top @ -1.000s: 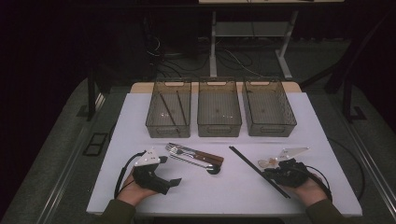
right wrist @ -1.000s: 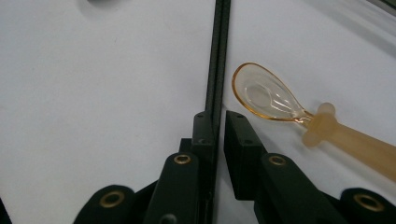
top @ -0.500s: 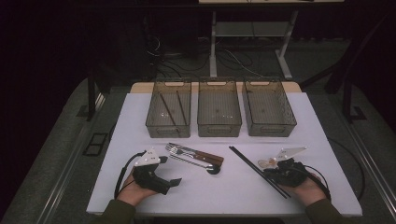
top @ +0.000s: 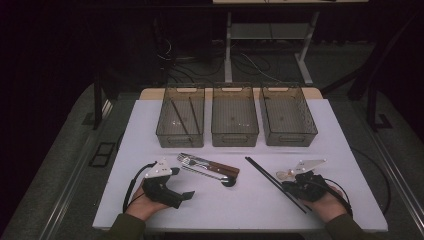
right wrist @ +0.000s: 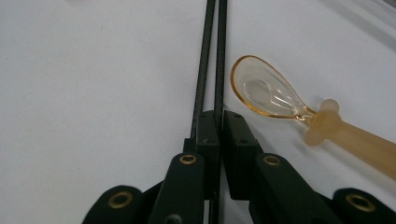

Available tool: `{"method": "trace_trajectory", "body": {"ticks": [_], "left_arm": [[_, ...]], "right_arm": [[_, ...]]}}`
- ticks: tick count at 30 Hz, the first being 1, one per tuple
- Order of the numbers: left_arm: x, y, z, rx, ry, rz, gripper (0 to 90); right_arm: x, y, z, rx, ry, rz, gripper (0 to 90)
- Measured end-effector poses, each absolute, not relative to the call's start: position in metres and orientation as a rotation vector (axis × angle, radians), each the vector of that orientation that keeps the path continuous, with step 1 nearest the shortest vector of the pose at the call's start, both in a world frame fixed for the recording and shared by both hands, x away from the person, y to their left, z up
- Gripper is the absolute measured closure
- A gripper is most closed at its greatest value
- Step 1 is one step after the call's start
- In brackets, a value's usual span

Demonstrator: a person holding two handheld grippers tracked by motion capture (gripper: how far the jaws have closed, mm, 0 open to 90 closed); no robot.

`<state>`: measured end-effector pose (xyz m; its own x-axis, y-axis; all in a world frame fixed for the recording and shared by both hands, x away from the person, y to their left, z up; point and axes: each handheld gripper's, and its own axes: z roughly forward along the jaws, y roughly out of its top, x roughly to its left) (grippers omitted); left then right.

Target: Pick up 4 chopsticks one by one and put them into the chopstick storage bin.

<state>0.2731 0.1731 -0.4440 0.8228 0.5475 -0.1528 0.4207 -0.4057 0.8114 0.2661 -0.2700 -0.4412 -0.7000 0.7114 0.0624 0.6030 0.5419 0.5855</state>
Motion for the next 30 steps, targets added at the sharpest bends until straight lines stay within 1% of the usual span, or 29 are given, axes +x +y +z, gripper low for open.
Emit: {"method": "trace_trajectory", "body": {"ticks": [11, 17, 22, 30], "left_arm": [[0.2730, 0.1732, -0.4438, 2.055, 0.712, 0.171, 0.1], [0.2731, 0.1732, -0.4439, 2.055, 0.712, 0.171, 0.1], [0.2731, 0.1730, -0.4439, 2.054, 0.711, 0.171, 0.1], [0.2733, 0.1735, -0.4436, 2.053, 0.713, 0.171, 0.1]], "right_arm": [[0.2652, -0.2671, -0.4404, 1.083, 2.592, 0.845, 85.8], [0.2663, -0.2691, -0.4405, 1.122, 2.593, 0.867, 85.6], [0.2640, -0.2661, -0.4403, 1.058, 2.589, 0.835, 85.7], [0.2644, -0.2724, -0.4330, 1.050, 2.571, 0.912, 85.8]]}}
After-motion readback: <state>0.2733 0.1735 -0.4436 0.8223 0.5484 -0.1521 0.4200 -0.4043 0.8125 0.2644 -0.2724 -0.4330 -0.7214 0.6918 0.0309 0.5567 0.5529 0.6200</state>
